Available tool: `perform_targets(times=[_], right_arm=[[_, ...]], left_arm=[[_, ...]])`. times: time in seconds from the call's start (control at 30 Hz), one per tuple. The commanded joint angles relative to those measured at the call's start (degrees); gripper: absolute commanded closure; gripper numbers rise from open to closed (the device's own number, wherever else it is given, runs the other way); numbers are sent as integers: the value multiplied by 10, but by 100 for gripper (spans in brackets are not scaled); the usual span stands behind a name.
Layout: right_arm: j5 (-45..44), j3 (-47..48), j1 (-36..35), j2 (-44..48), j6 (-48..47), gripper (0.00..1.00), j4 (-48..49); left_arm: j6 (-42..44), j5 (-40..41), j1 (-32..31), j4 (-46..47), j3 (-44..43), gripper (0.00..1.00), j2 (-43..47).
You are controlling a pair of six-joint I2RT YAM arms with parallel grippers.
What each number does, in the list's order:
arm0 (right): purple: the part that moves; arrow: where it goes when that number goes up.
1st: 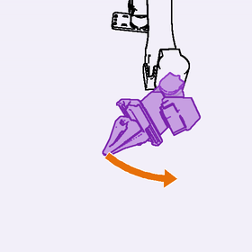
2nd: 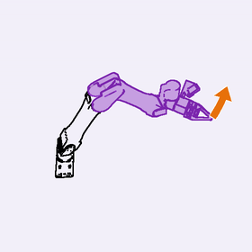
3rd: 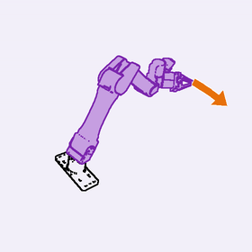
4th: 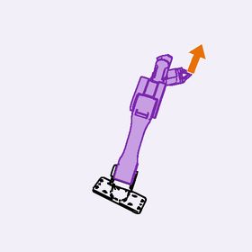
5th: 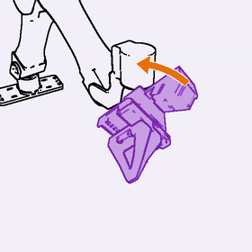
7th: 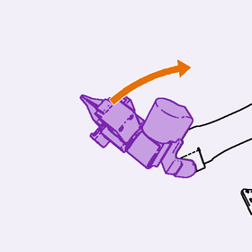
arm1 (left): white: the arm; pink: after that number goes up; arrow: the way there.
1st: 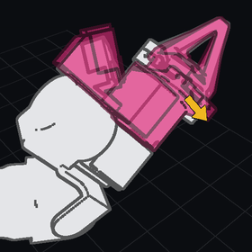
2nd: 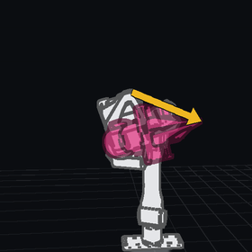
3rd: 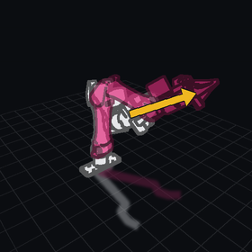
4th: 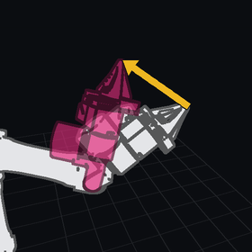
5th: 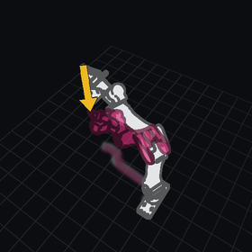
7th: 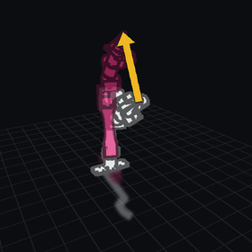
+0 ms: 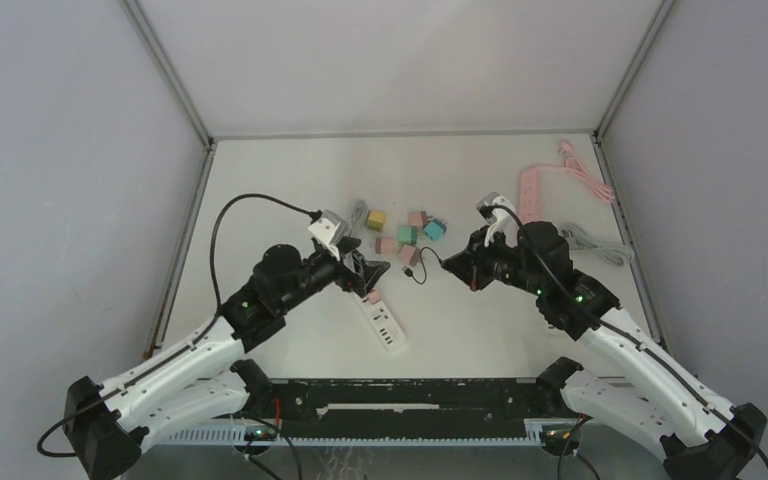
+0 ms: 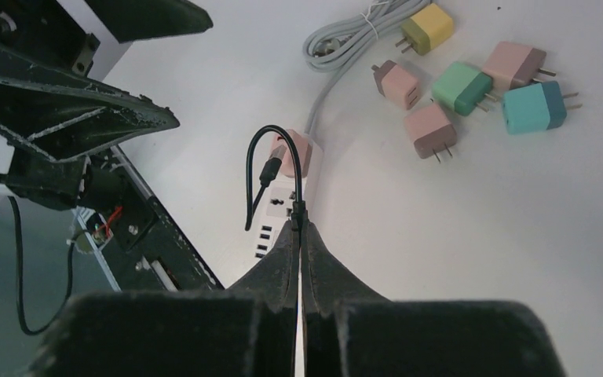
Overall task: Insert the plug
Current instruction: Adjust the plug.
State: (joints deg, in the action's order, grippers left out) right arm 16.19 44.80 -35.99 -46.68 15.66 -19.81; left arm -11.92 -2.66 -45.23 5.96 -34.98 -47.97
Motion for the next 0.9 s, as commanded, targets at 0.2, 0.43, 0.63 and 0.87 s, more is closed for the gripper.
perform_targets(times=[0.2, 0.43, 0.63, 0.87], right_arm=[[67, 64, 5, 0, -146, 100, -43], [142, 75, 5, 12, -210, 100, -34], [188, 76, 4, 31, -241, 100, -37], [204, 75, 1, 31, -251, 100, -28]], left_arm=[[232, -162, -1, -114, -60, 12, 4], [285, -260, 0, -135, -71, 15, -16], [303, -405, 28, -166, -95, 15, -47], [317, -479, 31, -221, -153, 19, -114]])
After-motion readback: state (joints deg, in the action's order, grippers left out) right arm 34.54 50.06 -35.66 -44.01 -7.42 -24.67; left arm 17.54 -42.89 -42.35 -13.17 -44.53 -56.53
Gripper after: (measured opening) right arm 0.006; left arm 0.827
